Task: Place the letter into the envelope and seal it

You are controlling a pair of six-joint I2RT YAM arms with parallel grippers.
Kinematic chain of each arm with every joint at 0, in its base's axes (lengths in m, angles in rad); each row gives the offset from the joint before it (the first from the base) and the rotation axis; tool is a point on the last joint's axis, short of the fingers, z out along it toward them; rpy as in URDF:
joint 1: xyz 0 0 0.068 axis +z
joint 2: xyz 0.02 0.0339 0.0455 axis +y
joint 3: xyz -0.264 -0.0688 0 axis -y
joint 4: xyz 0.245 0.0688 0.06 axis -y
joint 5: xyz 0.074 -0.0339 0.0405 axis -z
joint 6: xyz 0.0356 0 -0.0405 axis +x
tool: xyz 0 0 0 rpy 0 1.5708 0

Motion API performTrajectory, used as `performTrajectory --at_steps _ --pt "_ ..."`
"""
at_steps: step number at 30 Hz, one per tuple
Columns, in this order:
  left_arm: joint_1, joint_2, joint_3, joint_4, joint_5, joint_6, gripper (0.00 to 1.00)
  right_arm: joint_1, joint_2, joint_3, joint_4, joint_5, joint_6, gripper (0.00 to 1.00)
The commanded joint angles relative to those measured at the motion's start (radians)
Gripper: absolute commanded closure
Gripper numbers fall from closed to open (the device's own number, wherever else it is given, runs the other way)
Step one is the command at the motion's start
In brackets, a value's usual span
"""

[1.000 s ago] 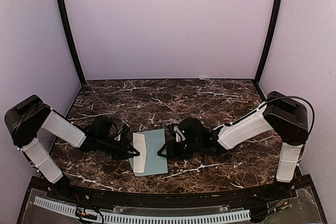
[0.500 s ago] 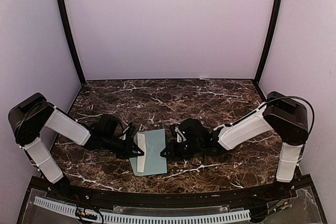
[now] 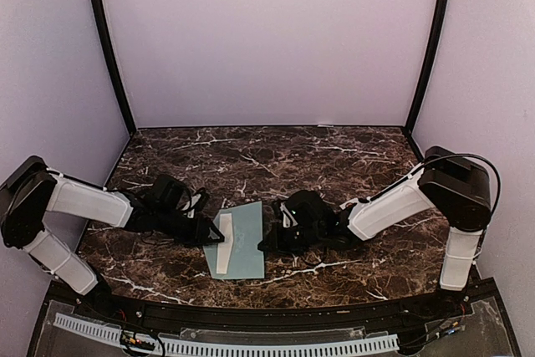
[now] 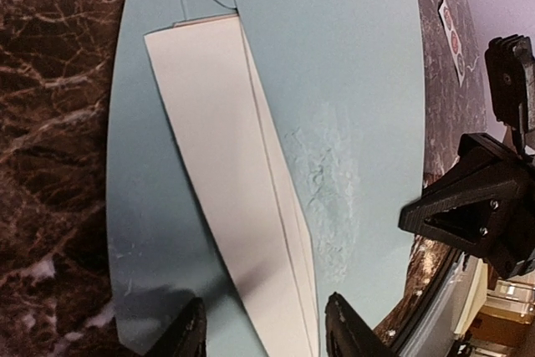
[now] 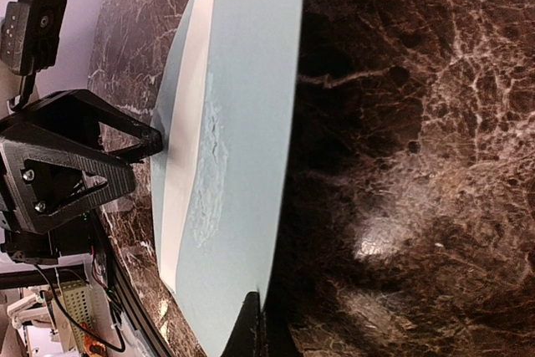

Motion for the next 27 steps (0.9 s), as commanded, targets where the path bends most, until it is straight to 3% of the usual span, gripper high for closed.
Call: performTrajectory --at_steps 1,3,14,21,27 --pt "0.0 -0.056 0.013 -0.115 -0.078 0.041 0.51 -0.003 -0.009 -0.014 0.007 0.009 0.005 1.0" --pt "-0.001 -0.054 0.013 -0.115 -0.077 0.036 0.51 -0.003 -0.008 -0.011 0.006 0.008 0.002 1.0" --pt "-0.025 0.027 0.024 -0.054 -0.023 0.01 0.84 -0.003 0.008 0.01 -0.011 0.0 -0.008 1.0" --pt "-0.048 0.07 0.036 -0.046 -0.016 0.008 0.99 -0.004 0.014 0.018 -0.02 -0.003 -0.012 1.0" --pt "-0.064 0.091 0.047 -0.033 -0.01 0.0 1.0 -0.003 0.017 0.024 -0.025 -0.005 -0.014 1.0"
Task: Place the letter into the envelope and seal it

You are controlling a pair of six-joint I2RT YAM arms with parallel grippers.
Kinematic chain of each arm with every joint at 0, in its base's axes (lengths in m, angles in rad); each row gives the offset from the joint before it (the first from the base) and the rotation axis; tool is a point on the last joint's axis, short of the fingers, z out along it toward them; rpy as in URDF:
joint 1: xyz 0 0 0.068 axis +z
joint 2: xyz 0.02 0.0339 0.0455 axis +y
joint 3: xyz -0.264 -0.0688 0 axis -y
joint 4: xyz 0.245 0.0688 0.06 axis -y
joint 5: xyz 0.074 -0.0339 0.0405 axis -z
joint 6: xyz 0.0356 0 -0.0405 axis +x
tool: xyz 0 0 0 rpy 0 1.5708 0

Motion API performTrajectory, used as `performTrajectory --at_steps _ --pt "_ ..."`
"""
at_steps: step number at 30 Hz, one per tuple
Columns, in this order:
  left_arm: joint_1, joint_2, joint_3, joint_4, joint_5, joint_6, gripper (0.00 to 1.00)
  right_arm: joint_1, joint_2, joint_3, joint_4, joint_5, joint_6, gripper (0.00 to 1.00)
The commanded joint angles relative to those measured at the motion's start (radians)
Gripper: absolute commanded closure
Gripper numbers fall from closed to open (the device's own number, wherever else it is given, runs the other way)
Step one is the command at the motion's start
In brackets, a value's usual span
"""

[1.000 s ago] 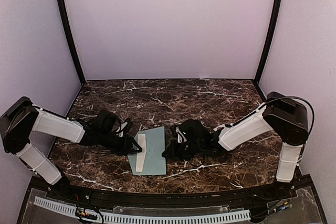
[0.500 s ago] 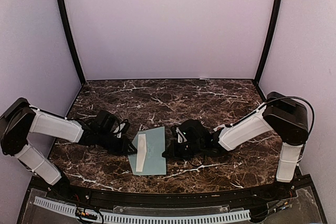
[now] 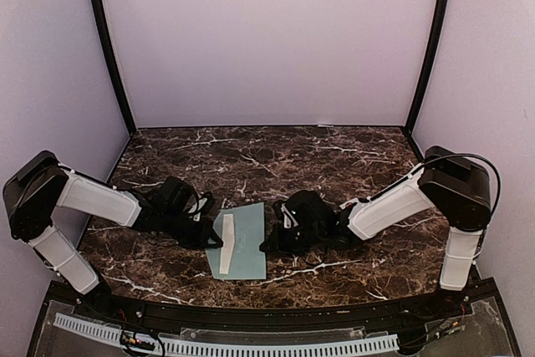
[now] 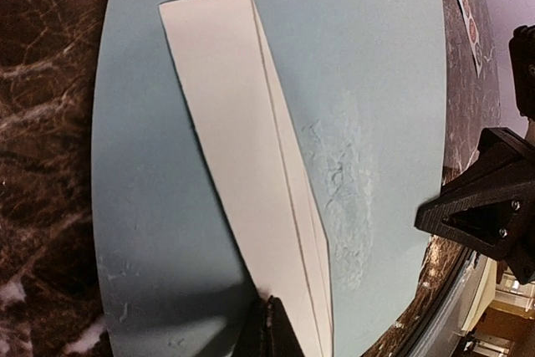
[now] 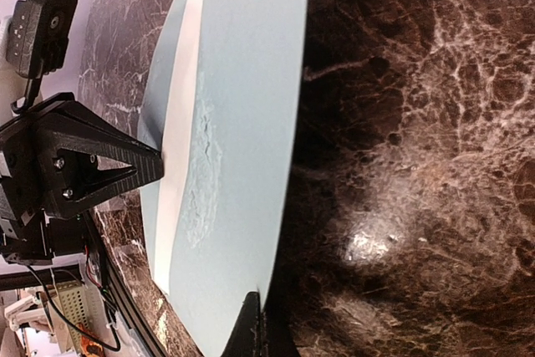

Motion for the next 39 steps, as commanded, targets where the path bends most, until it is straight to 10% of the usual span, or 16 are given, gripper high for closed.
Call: performTrajectory --at_steps 1,23,30,39 --pt "-0.025 0.034 0.015 -0.008 0.014 -0.005 1.0 -0.001 0.019 0.023 -0.001 -0.006 -0.016 1.0" --pt "-0.072 0.048 0.042 -0.017 -0.021 -0.015 0.98 -0.002 0.003 0.011 -0.005 0.006 -0.007 1.0" --pt "-0.073 -0.048 0.042 -0.114 -0.073 0.006 0.66 -0.002 -0.036 -0.023 -0.004 0.029 0.005 0.78" --pt "-0.086 -0.144 0.02 -0.167 -0.072 -0.018 0.55 -0.003 -0.105 -0.066 -0.04 0.049 0.001 0.55"
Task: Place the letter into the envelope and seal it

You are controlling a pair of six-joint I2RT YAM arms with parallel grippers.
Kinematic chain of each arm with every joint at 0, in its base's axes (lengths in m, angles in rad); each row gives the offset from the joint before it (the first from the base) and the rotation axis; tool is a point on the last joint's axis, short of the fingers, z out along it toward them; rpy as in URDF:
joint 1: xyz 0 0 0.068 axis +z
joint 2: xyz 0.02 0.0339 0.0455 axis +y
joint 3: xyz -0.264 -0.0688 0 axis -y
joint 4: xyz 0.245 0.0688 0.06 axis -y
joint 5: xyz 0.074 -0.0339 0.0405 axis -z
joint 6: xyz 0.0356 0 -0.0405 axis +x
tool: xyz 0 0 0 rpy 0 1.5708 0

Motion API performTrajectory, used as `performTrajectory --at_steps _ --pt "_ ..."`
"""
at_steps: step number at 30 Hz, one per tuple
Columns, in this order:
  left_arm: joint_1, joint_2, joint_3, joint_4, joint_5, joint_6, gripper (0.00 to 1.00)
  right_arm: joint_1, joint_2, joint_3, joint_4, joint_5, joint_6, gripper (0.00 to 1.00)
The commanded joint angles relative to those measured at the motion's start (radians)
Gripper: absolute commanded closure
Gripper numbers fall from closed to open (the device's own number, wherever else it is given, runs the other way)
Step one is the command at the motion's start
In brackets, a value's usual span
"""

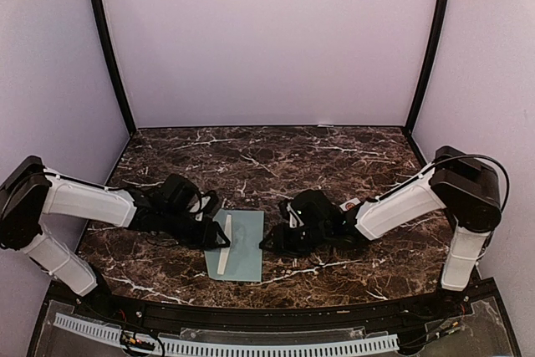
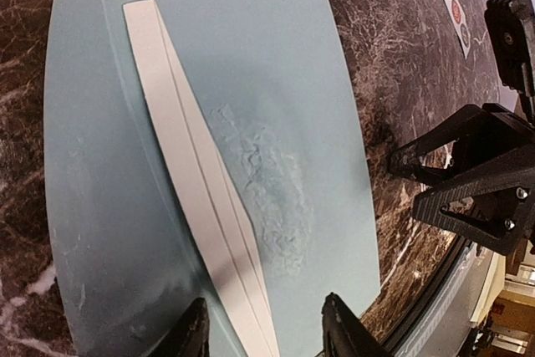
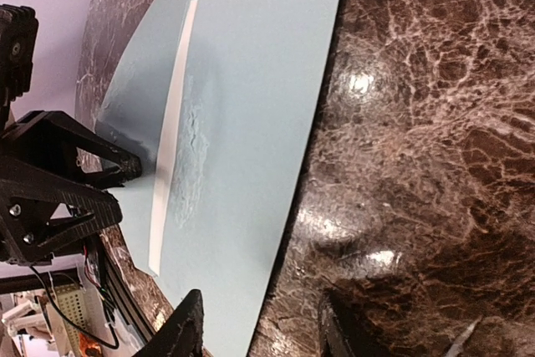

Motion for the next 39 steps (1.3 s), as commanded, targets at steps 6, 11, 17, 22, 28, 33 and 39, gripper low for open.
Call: performTrajectory --at_steps 6,11,17,22,28,33,39 --pt "-0.03 -0.092 -0.058 -0.038 0.019 -0.056 0.54 0.016 -0.065 -0.025 -0.018 -0.025 -0.006 0.56" --pt "-0.05 -0.085 -0.094 -0.013 0.026 -0.089 0.6 0.027 -0.042 -0.029 0.017 -0.069 0.018 0.6" --pt "-0.062 -0.072 -0.095 -0.008 0.023 -0.089 0.71 0.033 -0.004 -0.008 0.017 -0.096 0.025 0.64" --pt "-0.063 -0.045 -0.089 -0.009 0.027 -0.078 0.79 0.035 0.03 0.01 0.018 -0.111 0.03 0.68" --pt "-0.064 -0.019 -0.088 -0.017 0.018 -0.069 0.87 0.036 0.058 0.023 0.018 -0.125 0.034 0.72" --pt "-0.065 -0.012 -0.085 -0.023 0.012 -0.063 0.92 0.036 0.081 0.039 0.017 -0.142 0.033 0.76" --pt "-0.066 0.009 -0.085 -0.014 0.023 -0.06 1.0 0.037 0.101 0.056 0.015 -0.158 0.027 0.81"
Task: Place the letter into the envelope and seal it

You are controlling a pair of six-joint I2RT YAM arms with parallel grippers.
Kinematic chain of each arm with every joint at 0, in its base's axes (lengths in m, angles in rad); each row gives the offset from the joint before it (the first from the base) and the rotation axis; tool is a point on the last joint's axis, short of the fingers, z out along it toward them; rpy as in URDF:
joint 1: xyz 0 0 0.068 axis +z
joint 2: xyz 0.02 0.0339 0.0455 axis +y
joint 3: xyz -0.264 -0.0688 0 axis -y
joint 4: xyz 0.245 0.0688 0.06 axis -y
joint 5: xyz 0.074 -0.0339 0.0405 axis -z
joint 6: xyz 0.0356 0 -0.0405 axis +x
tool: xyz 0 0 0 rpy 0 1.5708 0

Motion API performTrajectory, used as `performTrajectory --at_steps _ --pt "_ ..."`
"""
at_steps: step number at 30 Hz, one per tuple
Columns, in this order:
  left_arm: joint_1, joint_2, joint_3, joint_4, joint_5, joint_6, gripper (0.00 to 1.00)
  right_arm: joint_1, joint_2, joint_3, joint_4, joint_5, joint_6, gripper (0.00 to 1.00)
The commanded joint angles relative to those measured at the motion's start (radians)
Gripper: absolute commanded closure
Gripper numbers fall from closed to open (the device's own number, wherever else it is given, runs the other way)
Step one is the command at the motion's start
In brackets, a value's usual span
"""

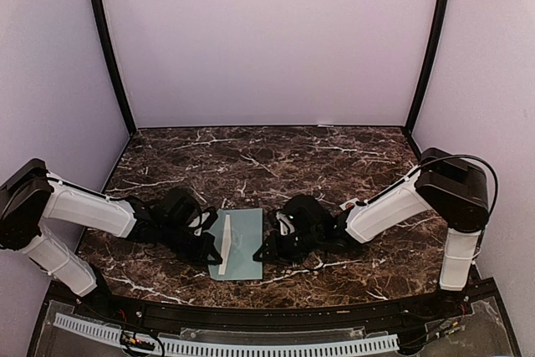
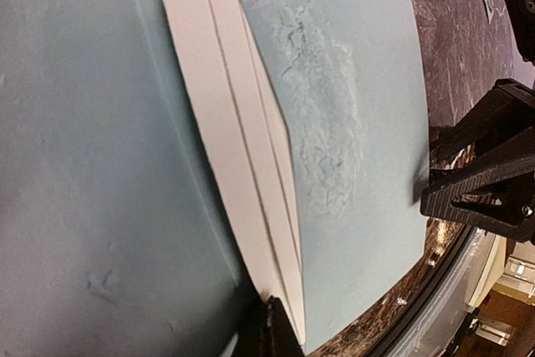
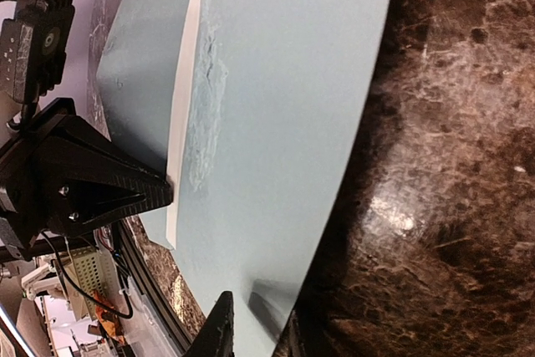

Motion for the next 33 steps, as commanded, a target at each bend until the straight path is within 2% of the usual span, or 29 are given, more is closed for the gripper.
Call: performTrajectory --at_steps 1,7,25,32,33 --pt "-0.007 0.029 -0.002 -0.015 0.007 0.013 1.0 0.012 0.035 0.02 -0.011 -0.015 -0.002 0.81" --pt "-0.008 0.048 0.001 -0.002 0.014 0.014 1.0 0.011 0.045 0.027 -0.013 -0.024 -0.002 0.86" --pt "-0.035 0.108 0.008 0.072 0.046 -0.011 1.0 0.012 0.059 0.038 -0.02 -0.031 -0.003 0.89" --pt "-0.035 0.044 0.026 0.026 -0.009 0.023 1.0 0.011 0.037 0.032 -0.033 -0.014 -0.009 0.87" --pt "-0.035 0.013 0.033 -0.008 -0.026 0.038 0.96 0.009 0.033 0.032 -0.037 -0.011 -0.011 0.86"
